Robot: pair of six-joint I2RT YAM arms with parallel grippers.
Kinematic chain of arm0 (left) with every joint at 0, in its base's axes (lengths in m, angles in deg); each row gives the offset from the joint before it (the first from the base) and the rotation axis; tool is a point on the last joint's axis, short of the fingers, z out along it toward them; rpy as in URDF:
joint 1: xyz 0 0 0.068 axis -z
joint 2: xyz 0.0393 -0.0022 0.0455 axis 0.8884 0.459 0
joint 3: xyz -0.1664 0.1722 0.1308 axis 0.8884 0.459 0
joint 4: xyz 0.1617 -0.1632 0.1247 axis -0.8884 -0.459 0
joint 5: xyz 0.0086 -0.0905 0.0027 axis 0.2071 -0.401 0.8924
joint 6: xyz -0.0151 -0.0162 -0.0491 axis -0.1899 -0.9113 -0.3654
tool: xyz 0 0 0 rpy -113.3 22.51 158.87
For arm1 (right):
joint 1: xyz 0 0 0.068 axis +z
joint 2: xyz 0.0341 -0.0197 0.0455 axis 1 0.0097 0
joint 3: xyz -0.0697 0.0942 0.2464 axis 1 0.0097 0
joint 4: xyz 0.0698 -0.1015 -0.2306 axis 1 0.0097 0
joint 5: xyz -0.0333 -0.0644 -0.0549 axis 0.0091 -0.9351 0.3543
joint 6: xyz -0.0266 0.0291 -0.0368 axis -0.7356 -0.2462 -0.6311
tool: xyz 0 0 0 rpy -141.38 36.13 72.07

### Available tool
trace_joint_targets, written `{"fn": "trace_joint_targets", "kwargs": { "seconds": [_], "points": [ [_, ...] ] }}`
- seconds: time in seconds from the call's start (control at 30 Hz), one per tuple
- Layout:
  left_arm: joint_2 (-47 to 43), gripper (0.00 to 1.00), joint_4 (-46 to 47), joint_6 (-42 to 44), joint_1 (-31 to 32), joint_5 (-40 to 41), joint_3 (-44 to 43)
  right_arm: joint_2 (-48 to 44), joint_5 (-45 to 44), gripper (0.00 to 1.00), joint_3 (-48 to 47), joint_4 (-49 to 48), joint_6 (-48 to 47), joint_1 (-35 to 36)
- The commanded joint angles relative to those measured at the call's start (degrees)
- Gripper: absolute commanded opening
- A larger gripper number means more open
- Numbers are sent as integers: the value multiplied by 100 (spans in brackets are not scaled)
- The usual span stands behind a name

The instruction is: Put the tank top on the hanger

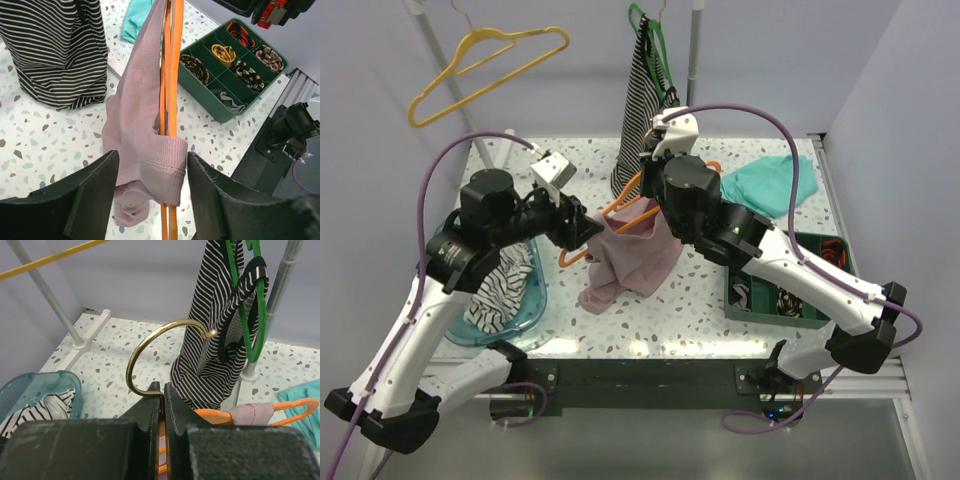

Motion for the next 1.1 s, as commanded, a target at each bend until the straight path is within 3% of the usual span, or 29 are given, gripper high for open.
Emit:
{"fn": "trace_joint_targets", "kwargs": {
  "seconds": [0.0,0.27,0.37,0.4,0.5,0.6,0.87,0.9,1.0,1.07],
  "points": [
    [205,57,71,228,40,-104,-40,-219,23,0,-13,-196,119,11],
    [338,39,71,264,505,273,83,-122,-74,0,-4,-196,75,11],
    [391,28,114,246,681,449,179,-114,-83,0,31,-222,83,11],
    [365,17,132,211,690,485,240,-114,-92,0,48,-214,83,11],
    [233,0,290,88,708,660,407,-131,-92,0,119,-240,83,11],
    [40,0,536,-96,708,766,635,-157,-22,0,206,-257,92,11],
    [-417,0,756,-404,708,977,1171,-438,84,50,663,-319,119,19],
    [-453,0,756,-439,708,995,1216,-482,206,62,786,-336,127,11],
    [-655,0,800,-667,708,1187,1453,-640,496,81,979,-223,224,11],
    [-821,0,791,-834,708,1424,1585,-772,550,88,1103,-161,285,11]
  ]
}}
